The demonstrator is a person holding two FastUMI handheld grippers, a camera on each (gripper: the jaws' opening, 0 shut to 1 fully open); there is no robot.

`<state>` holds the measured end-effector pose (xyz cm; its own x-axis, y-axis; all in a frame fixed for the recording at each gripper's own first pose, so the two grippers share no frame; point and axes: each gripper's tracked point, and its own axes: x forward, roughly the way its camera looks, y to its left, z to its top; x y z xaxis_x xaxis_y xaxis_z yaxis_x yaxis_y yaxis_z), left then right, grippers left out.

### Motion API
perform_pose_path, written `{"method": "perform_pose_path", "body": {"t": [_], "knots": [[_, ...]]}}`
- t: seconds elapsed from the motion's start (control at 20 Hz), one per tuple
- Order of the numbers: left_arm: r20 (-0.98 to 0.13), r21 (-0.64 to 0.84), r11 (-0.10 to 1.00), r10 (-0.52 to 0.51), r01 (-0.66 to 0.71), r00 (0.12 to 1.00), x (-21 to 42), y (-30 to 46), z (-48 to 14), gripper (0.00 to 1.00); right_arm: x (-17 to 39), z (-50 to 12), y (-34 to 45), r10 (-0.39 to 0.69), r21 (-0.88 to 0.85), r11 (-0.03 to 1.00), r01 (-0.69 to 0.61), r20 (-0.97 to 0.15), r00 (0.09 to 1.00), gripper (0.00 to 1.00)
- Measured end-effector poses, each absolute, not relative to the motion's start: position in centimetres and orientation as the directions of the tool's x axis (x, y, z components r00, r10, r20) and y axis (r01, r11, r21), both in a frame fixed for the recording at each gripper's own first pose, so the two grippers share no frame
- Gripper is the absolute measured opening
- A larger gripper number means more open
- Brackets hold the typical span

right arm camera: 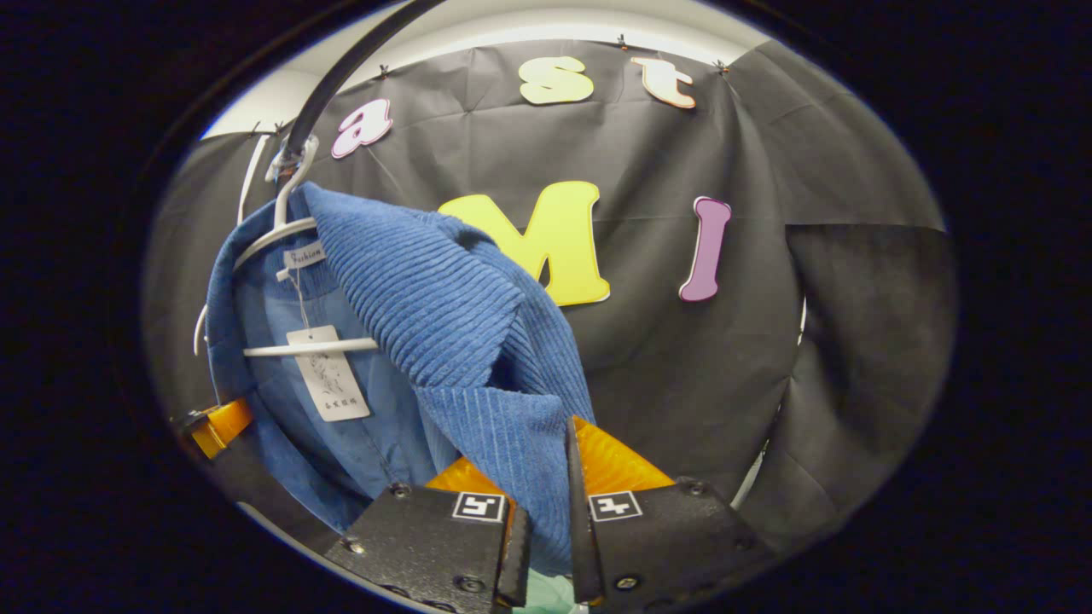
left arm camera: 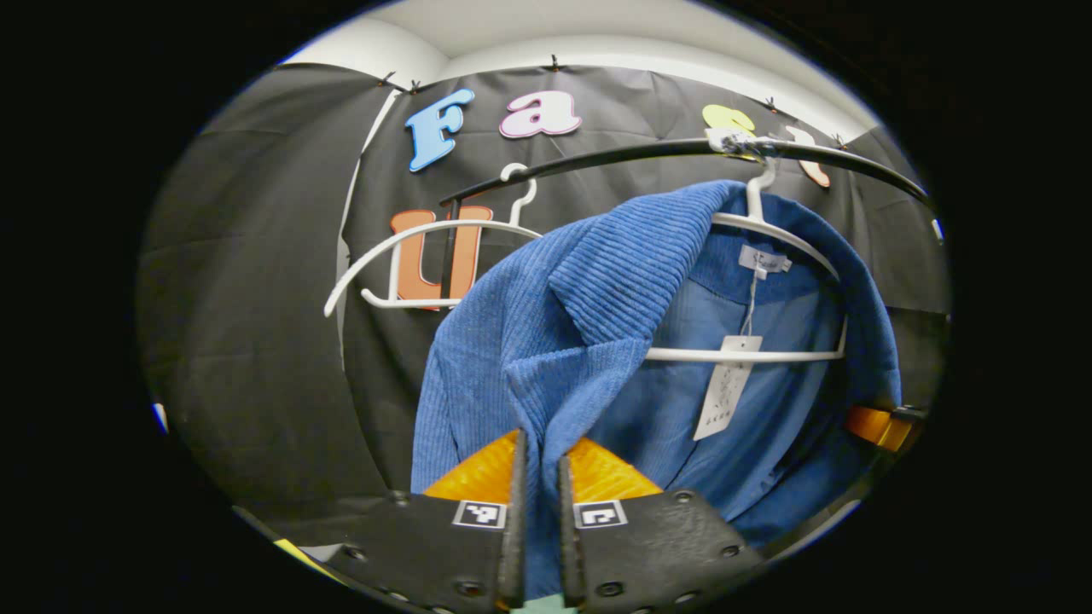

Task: Grasp the clothes on the hanger with both hands and then place them into the laundry hamper below.

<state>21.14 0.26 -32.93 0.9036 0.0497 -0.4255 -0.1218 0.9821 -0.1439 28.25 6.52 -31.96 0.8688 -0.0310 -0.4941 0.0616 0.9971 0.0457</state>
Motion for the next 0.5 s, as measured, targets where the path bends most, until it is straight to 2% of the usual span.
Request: {"method": "perform_pose_path", "body": {"t": [0.05,0.2,0.25,0.3,0.35,0.5], "knots": [[-0.426,-0.159,0.982,0.028,-0.105,0.904,21.2,-0.2,-33.0,0.12,28.3,-31.6,6.3,-0.026,0.05,0.997,0.057,-0.491,0.871,0.21],[-0.415,-0.212,0.971,0.011,-0.109,0.91,21.1,0.4,-32.2,0.08,28.5,-30.6,5.5,0.018,0.05,0.999,0.007,-0.481,0.876,0.13],[-0.412,-0.222,0.968,0.017,-0.119,0.911,20.9,0.8,-31.7,0.04,28.8,-30.4,4.8,0.018,0.037,0.999,0.0,-0.478,0.878,0.11],[-0.408,-0.228,0.966,0.022,-0.125,0.913,21.0,1.5,-31.3,0.03,29.3,-30.2,4.3,0.029,0.043,0.999,-0.01,-0.473,0.88,0.09],[-0.404,-0.232,0.964,0.03,-0.134,0.914,21.1,2.2,-30.9,0.08,29.6,-30.1,4.1,0.036,0.063,0.998,-0.007,-0.479,0.877,0.08],[-0.392,-0.238,0.955,0.073,-0.178,0.917,21.5,4.8,-29.5,0.08,30.6,-30.3,4.0,0.073,0.161,0.987,0.007,-0.485,0.871,0.08]]}}
